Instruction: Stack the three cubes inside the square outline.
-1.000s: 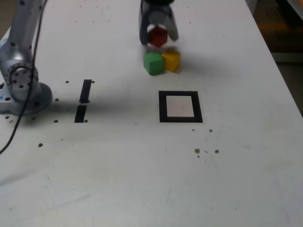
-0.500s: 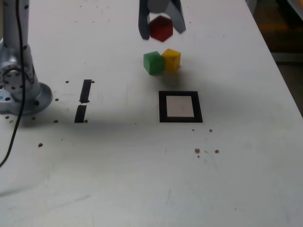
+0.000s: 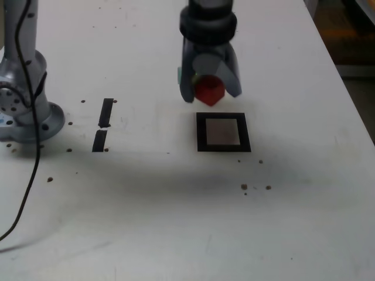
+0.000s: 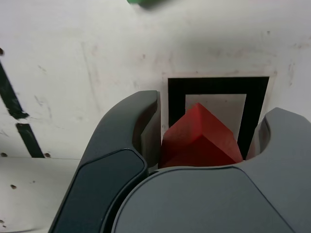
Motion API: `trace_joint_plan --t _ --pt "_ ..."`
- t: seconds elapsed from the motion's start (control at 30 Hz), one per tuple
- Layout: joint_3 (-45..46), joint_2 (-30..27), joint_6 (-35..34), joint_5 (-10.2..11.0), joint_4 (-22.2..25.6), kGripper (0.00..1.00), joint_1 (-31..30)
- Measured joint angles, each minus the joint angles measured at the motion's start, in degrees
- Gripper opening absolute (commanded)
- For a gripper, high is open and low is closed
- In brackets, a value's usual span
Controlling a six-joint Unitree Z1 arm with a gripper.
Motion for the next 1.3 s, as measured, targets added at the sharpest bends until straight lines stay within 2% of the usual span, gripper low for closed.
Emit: trace_joint_plan --t 0.47,1.03,1.13,1.3 --pt "-0.18 5.25 -0.38 -0.79 -3.02 0.35 -1.37" --pt "2.64 5.70 -1.68 -0.42 -5.99 0.35 -3.40" --pt "2.71 5.79 -1.73 -0.63 -6.66 0.40 -3.40" --pt "2.32 6.48 -1.74 -0.67 -6.65 0.60 -3.40"
